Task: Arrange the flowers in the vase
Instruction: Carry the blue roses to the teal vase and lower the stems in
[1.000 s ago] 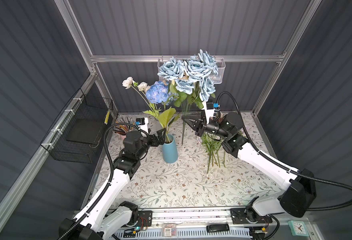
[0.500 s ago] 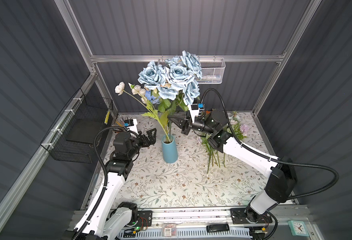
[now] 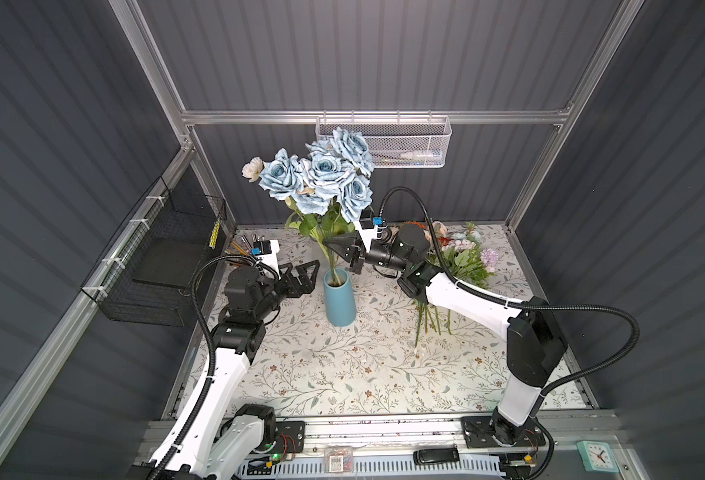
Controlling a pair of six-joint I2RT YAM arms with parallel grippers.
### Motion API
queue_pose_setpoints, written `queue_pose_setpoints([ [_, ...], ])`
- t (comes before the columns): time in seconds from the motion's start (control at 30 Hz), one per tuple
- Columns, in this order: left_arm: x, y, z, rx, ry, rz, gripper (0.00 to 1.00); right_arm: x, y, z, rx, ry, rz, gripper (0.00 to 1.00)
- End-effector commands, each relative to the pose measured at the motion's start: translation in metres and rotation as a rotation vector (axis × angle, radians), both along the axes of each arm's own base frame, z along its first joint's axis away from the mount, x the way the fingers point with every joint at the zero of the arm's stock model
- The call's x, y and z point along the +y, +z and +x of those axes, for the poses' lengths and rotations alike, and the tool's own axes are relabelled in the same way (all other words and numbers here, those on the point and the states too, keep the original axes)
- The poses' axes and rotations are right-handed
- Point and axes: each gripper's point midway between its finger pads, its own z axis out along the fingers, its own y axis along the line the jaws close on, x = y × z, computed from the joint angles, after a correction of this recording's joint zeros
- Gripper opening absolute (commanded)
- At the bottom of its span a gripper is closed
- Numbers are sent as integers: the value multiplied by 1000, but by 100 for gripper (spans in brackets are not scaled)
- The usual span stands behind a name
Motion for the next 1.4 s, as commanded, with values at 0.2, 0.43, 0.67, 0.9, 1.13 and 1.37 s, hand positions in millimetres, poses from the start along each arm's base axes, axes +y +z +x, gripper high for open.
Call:
queue_pose_setpoints([
  [0.2, -32, 45, -15, -89, -228, -64, 100, 7, -41, 13, 12, -79, -94, 0],
  [0.43, -33, 41, -15, -85, -234, -61, 100, 9, -73, 7, 10, -111, -223, 0],
  [0.67, -27, 28, -9, -68, -184, -69, 100, 11, -94, 0, -4, -131, -320, 0],
  [0.9, -27, 21, -3, -58, -176, -87, 100, 9, -107, 1, 8, -152, -345, 0],
  [1.13, -30, 18, 1, -57, -181, -109, 100, 7, -121, -5, -18, -179, -422, 0],
  [1.37, -26, 11, 8, -40, -151, -98, 100, 6, -125, -10, -46, -192, -464, 5],
])
